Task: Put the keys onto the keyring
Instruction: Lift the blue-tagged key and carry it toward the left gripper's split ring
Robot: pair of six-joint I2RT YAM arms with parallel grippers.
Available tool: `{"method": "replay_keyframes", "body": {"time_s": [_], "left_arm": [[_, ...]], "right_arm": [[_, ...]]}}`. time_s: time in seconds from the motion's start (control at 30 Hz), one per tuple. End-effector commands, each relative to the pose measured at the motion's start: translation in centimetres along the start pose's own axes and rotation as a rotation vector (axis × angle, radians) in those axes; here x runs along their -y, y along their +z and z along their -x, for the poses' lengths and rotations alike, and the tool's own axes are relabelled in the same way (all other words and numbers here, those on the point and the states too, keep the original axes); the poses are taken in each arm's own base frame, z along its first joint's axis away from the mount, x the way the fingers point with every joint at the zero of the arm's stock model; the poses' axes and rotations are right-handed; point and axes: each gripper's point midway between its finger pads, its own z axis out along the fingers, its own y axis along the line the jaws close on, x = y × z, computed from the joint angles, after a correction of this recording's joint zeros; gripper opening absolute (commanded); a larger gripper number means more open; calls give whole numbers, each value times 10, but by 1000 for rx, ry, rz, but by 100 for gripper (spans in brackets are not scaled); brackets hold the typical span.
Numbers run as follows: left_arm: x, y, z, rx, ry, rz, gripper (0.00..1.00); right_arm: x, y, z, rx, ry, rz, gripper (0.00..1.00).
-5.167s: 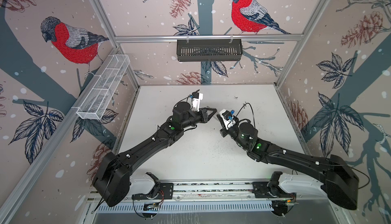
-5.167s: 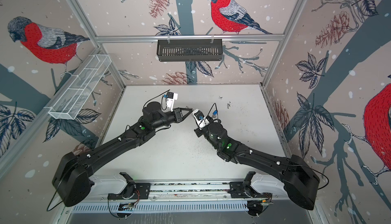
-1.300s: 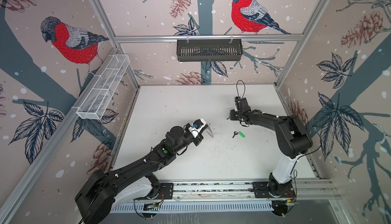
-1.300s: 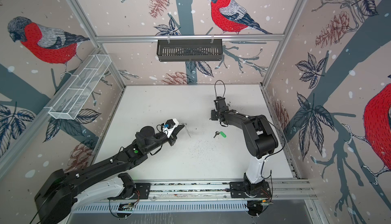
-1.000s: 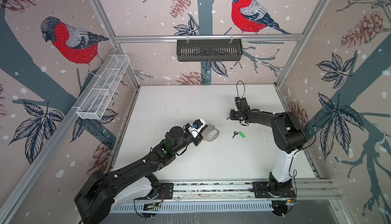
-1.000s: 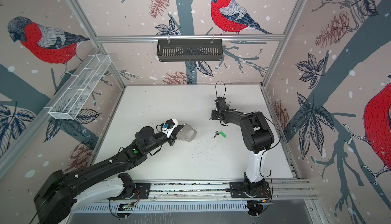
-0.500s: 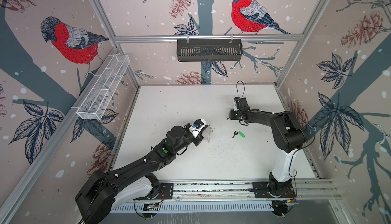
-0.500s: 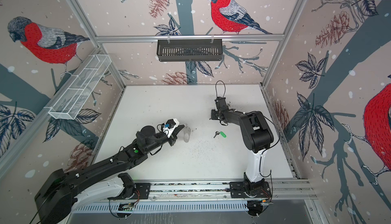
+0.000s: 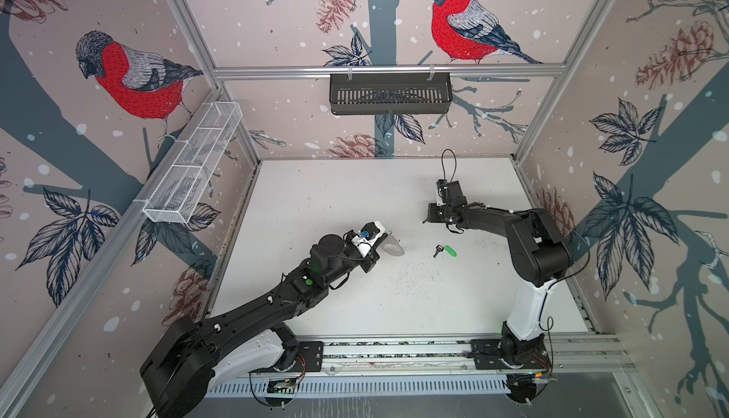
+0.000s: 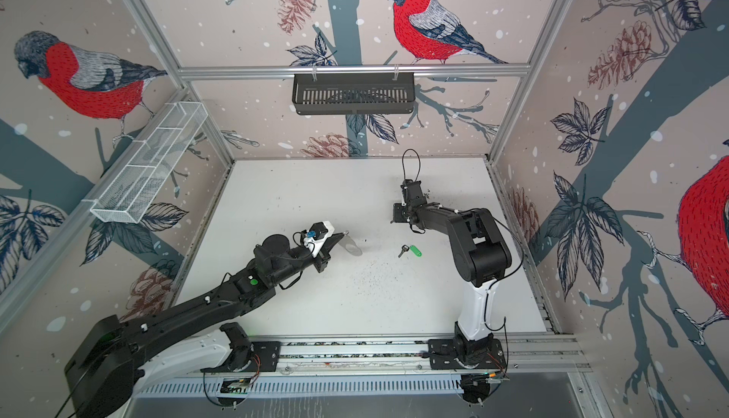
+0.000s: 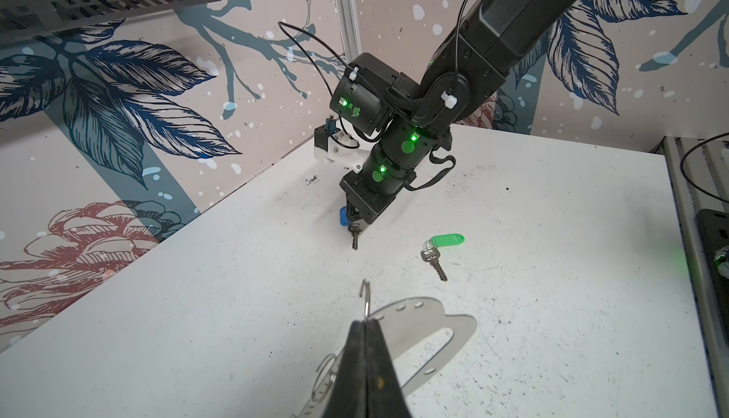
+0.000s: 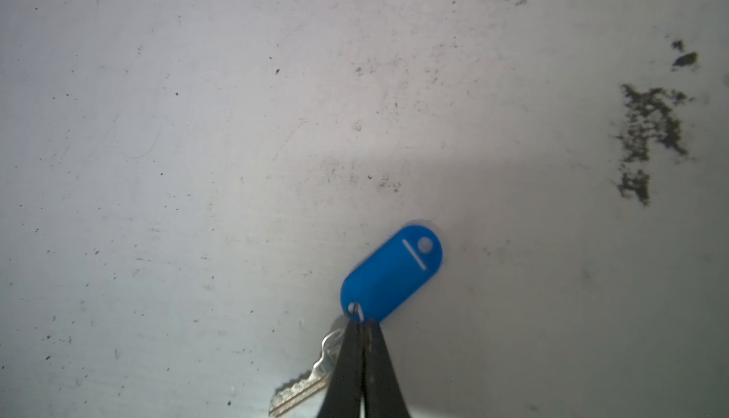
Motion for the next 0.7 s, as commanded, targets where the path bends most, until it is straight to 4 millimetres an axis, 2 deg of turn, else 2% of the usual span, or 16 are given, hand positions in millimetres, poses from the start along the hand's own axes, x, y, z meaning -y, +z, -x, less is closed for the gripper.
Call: {"method": "replay_keyframes", "body": {"time_s": [0.0,0.17,0.43,0.67], "left_arm": [[-5,1,9,21,11,22,0],[-5,5,9,8,48,20,0],[-2,13,15,5,114,-12,0],[2,18,14,-3,150,-42,0]], "right_arm": [[-10,-16,15,63,-36,38,0],[-24,-47,27,112,-94,76,0],[-74,-107,30,199,-231,169,0],[-109,-166,30,285,-304,284,0]]}}
